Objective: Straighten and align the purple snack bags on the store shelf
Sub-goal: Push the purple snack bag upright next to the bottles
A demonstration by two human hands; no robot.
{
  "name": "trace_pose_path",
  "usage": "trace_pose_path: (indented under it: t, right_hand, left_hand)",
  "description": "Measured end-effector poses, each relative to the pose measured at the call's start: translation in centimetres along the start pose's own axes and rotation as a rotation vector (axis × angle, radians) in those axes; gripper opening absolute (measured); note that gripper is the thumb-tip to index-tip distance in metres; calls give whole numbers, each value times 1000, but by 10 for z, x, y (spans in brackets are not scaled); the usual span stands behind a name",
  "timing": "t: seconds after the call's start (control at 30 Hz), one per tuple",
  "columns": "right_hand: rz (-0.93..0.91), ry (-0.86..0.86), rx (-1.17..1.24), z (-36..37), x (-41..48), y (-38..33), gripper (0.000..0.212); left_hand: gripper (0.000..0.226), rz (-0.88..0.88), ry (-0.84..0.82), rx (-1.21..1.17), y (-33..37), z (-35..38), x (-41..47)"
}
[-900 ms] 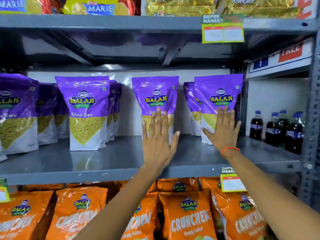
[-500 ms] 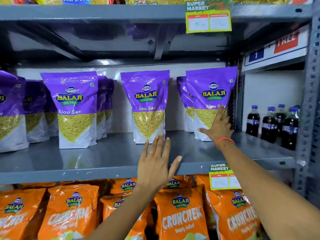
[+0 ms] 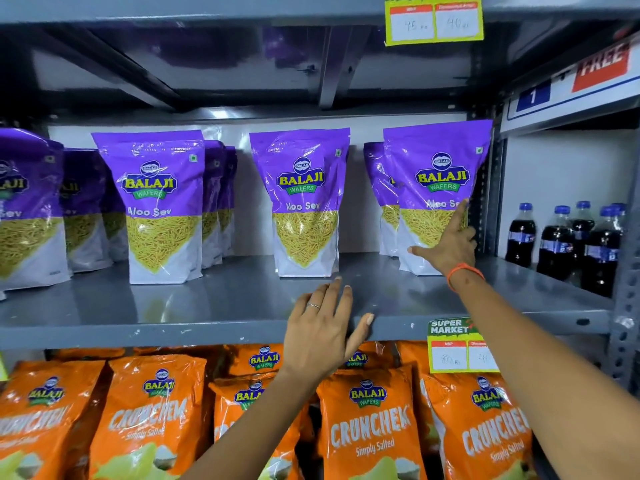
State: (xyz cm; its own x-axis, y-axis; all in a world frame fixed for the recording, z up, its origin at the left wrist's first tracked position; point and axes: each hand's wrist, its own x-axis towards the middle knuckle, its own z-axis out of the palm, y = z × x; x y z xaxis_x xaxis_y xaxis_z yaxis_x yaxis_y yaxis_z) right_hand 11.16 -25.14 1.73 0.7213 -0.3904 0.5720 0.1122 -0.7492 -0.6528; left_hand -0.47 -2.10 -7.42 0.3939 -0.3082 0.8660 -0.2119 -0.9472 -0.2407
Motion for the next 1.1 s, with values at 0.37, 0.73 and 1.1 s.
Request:
trace_pose_path:
  t: [0.37,0.73,1.1]
  right_hand:
    - [-58,18,14,-24,-20,10,136]
    - [-93,60,65,-56,-48,21,136]
    - [-134,133,67,-83,-69,37,135]
  left_hand:
    - [57,-4,51,37,11,8,-22]
    - [55,-1,44,-11,11,3,-21]
    - [54,0,34,-33,11,-1,-21]
